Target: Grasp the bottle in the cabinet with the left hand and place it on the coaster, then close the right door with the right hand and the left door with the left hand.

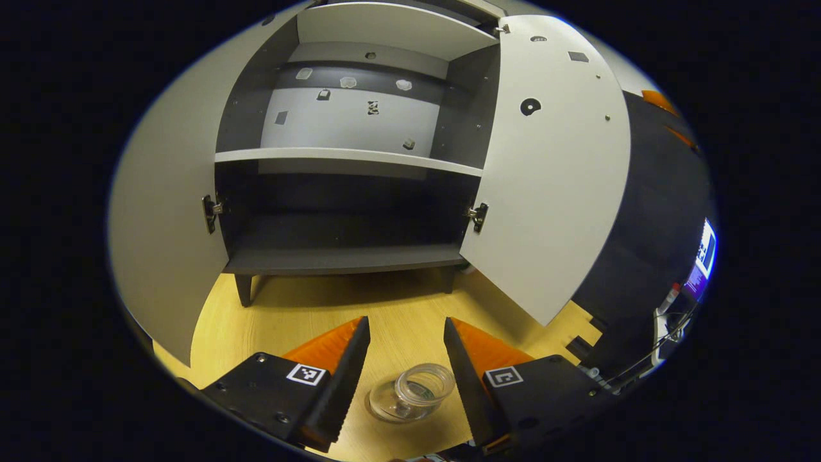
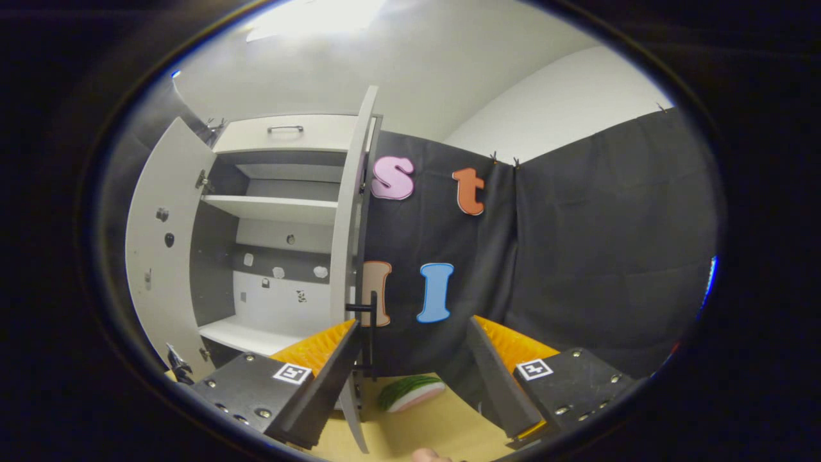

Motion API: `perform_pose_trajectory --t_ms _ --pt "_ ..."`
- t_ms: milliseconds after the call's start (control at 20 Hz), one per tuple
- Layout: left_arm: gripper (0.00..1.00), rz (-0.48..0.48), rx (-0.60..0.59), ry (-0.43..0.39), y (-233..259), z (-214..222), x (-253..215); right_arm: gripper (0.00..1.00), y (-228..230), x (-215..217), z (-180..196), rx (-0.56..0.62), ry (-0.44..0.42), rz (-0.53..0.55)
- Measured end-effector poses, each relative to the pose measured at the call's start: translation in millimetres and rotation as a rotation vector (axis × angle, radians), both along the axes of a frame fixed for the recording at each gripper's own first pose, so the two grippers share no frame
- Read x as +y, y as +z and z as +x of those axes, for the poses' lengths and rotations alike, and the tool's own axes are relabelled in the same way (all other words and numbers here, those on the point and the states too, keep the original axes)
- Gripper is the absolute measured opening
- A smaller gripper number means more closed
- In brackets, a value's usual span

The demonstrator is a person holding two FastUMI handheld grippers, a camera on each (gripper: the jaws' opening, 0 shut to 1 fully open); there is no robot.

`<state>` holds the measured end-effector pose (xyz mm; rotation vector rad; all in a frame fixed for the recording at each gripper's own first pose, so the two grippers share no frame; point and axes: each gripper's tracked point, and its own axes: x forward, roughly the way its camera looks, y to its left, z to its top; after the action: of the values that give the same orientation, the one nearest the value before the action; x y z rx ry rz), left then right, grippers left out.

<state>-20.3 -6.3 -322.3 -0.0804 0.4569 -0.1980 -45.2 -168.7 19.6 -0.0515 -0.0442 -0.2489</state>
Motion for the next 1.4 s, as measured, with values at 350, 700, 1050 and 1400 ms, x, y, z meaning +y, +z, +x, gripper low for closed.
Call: perform_pose_trajectory --t_ms 350,700,1050,1400 --pt "0.76 -0.005 -0.034 0.002 18 6 0 1.00 -1 2 3 -0.004 0.011 0.007" --pt "0.75 -0.053 -0.137 0.000 83 10 -9 0.97 -4 -5 14 0.003 0.005 0.021" --pt "0.75 -0.009 -0.275 0.072 179 5 15 1.00 7 4 48 -0.015 0.068 0.029" --pt "0.93 0.000 -0.325 0.203 215 -28 56 0.97 10 23 67 -0.009 0.228 -0.004"
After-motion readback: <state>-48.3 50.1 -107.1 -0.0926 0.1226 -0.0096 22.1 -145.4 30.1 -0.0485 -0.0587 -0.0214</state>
